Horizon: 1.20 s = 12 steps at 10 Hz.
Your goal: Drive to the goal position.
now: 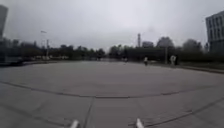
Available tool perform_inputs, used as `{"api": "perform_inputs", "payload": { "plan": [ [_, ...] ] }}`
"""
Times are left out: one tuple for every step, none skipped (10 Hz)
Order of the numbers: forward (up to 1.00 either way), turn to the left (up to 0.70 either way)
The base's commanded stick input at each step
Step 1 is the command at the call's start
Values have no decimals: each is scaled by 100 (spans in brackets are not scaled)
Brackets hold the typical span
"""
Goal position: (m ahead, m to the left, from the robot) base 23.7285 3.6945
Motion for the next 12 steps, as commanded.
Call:
{"api": "perform_inputs", "payload": {
  "plan": [
    [100,0],
    [100,0],
    [100,0],
    [100,-9],
    [100,-32],
    [100,-38],
    [100,-10],
    [100,-2],
    [100,0],
    [100,0],
    [100,0],
    [100,0]
  ]
}}
